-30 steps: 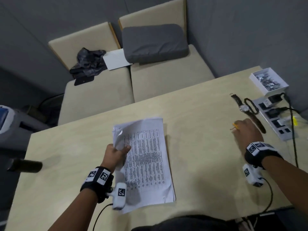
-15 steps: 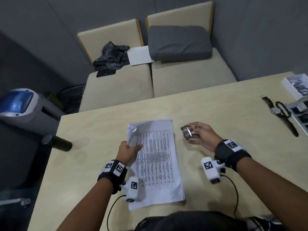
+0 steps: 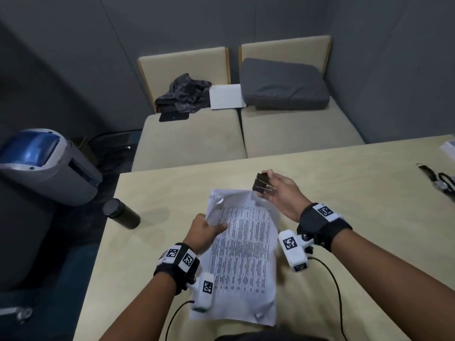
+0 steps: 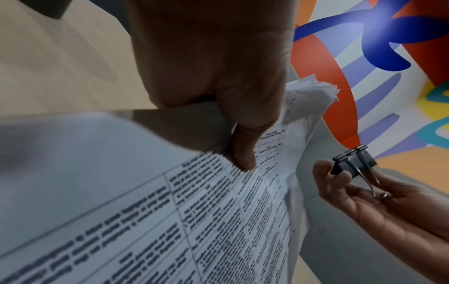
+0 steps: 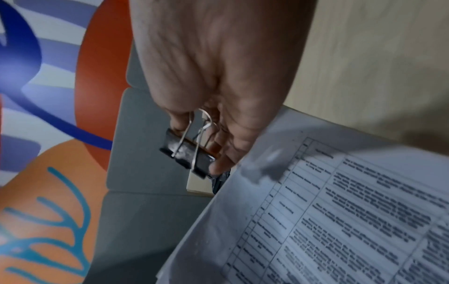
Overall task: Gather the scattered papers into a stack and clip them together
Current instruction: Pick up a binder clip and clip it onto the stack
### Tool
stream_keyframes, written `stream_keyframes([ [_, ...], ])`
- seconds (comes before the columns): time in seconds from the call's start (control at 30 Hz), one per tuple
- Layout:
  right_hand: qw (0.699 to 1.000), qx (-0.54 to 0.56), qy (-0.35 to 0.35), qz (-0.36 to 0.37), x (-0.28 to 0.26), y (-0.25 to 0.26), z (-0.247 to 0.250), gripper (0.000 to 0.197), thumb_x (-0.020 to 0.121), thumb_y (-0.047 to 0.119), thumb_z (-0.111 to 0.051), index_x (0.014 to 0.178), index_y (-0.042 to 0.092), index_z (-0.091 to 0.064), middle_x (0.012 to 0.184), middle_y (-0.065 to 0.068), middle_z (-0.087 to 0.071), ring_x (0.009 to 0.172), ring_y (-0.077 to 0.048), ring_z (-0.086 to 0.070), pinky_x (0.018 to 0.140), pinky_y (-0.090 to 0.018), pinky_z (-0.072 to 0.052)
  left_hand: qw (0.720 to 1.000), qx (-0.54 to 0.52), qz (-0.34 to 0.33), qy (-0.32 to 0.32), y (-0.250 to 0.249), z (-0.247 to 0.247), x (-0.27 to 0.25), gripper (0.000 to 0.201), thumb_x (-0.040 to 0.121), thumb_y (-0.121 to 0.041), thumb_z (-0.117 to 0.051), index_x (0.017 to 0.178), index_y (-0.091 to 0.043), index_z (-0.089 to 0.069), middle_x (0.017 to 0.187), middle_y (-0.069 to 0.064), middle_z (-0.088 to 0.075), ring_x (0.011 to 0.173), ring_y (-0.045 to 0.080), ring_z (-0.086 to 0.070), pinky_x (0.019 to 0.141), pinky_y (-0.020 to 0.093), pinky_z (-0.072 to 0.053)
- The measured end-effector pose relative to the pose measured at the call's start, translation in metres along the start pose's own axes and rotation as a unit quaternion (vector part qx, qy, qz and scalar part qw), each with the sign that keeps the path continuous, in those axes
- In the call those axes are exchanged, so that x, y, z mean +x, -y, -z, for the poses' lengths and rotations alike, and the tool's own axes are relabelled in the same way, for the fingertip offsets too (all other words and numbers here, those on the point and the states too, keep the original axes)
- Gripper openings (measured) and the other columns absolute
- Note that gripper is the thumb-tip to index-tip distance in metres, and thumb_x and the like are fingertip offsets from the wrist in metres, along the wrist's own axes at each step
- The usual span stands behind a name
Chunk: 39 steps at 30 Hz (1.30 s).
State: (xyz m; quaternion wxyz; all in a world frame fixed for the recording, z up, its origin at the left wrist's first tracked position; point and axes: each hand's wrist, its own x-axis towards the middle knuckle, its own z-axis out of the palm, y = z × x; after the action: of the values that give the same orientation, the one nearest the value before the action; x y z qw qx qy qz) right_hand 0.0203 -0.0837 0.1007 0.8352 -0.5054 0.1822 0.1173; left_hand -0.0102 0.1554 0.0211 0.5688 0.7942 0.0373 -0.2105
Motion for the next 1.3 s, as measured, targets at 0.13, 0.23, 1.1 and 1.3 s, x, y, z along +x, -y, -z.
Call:
stream_keyframes([
  [0.13, 0.997, 0.034, 0.013, -0.066, 0.006, -0.003, -0.013, 0.033, 0.1, 0.034, -0.048, 0.113, 0.004, -0.054, 0.097, -0.013, -0.06, 0.082, -0.025, -0.061, 0.072, -0.033, -0.053, 1.0, -0.019, -0.001, 0.007, 0.005, 0.015, 0.01, 0.05, 0.073, -0.04, -0.079, 0.083, 0.004, -0.057, 0.064, 0.008, -0.044, 0.055, 0.018, -0.037, 0.049, 0.03, -0.035],
  [0.23, 0.997, 0.004, 0.026, -0.071, 0.01, -0.004, -0.016, 0.032, 0.1, 0.033, -0.048, 0.113, 0.004, -0.054, 0.1, -0.013, -0.062, 0.086, -0.027, -0.06, 0.079, -0.035, -0.05, 1.0, -0.009, 0.007, 0.009, 0.012, 0.022, 0.022, 0.041, 0.075, -0.036, -0.079, 0.08, -0.005, -0.053, 0.064, 0.007, -0.043, 0.056, 0.018, -0.037, 0.051, 0.03, -0.035],
  [1.1, 0.696, -0.712, -0.092, -0.001, 0.139, 0.01, 0.084, 0.056, 0.083, 0.004, -0.055, 0.136, 0.017, -0.042, 0.136, -0.011, -0.041, 0.123, -0.032, -0.047, 0.096, -0.037, -0.043, 0.985, -0.005, 0.158, -0.07, 0.079, 0.045, 0.057, 0.035, 0.076, -0.007, -0.08, 0.058, -0.006, -0.049, 0.048, 0.003, -0.044, 0.038, 0.014, -0.039, 0.039, 0.022, -0.034],
  [1.3, 0.702, -0.706, -0.09, -0.026, 0.211, 0.006, 0.092, 0.079, 0.082, 0.001, -0.058, 0.151, 0.018, -0.024, 0.151, -0.014, -0.03, 0.132, -0.038, -0.04, 0.104, -0.041, -0.039, 0.981, 0.012, 0.181, -0.066, 0.073, 0.049, 0.093, 0.039, 0.075, -0.014, -0.082, 0.055, -0.009, -0.049, 0.048, 0.005, -0.045, 0.043, 0.017, -0.04, 0.046, 0.024, -0.033],
])
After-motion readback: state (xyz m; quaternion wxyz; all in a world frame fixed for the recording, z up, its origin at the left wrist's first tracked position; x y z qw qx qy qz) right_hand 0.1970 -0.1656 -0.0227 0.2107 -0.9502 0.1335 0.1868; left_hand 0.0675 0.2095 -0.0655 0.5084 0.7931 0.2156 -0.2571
